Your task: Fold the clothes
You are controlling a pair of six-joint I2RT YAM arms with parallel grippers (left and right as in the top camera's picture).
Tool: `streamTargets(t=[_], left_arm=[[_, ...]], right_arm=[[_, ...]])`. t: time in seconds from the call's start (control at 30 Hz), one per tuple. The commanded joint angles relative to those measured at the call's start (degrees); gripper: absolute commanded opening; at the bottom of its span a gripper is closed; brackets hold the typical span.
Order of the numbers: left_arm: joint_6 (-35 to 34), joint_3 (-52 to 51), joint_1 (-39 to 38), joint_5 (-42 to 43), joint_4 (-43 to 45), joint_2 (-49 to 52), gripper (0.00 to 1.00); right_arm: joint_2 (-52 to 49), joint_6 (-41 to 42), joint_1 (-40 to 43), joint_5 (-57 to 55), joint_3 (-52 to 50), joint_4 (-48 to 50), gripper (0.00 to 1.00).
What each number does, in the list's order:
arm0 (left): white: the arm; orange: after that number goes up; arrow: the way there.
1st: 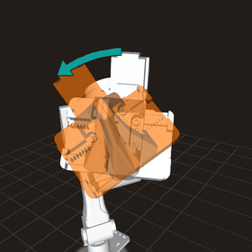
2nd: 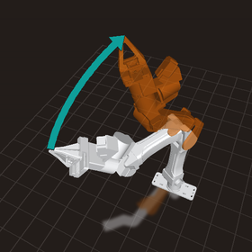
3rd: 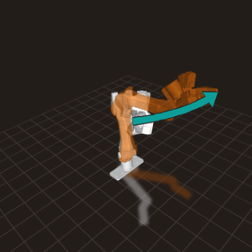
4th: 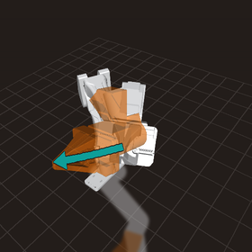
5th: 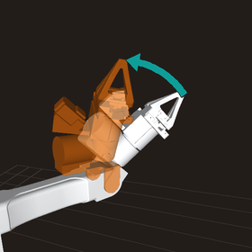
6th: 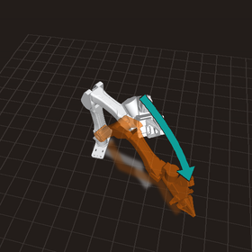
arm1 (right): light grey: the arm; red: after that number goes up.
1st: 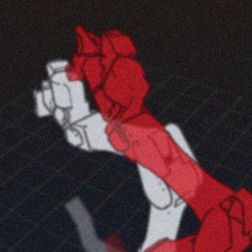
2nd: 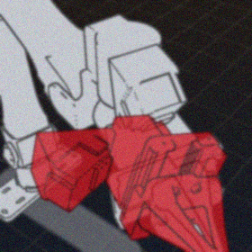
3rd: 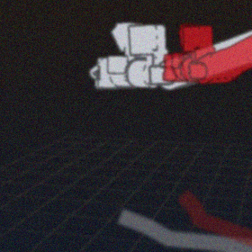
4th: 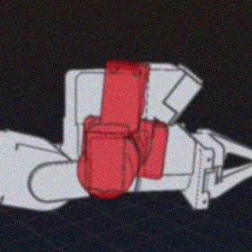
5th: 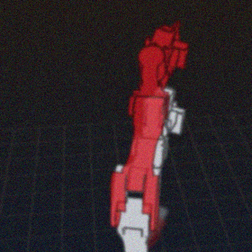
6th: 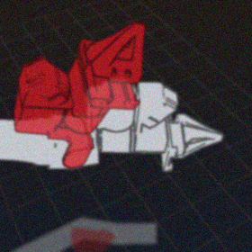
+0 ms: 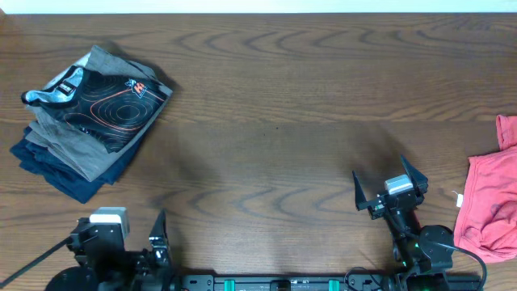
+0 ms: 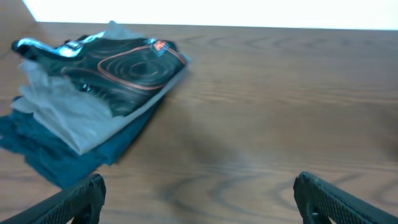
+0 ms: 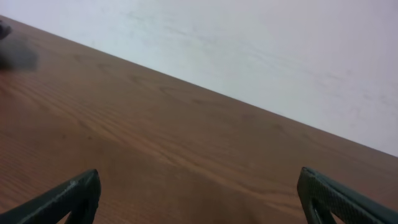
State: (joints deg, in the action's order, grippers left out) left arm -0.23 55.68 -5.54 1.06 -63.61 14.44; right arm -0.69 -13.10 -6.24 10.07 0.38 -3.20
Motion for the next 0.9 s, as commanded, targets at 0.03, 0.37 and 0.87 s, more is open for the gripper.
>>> streamTargets(t=[0.03,0.37,0.87], left_arm=[[3.2,-11.2,1.4,-1.0,6.9,-6.0,0.98],[0.0,-38.6,2.7,0.4,33.9,-14.3,0.98],[0.0,-55.5,2.6,0.4,59.7,-14.3,0.98]], right_arm=[[0.4,-0.7,-0.5,0.5,-0.1,-0.2,0.99],[0.4,-0.7,-0.5,0.5,-0.1,-0.2,0.99],[0.4,-0.7,-0.5,0.5,-0.1,-0.2,0.99]])
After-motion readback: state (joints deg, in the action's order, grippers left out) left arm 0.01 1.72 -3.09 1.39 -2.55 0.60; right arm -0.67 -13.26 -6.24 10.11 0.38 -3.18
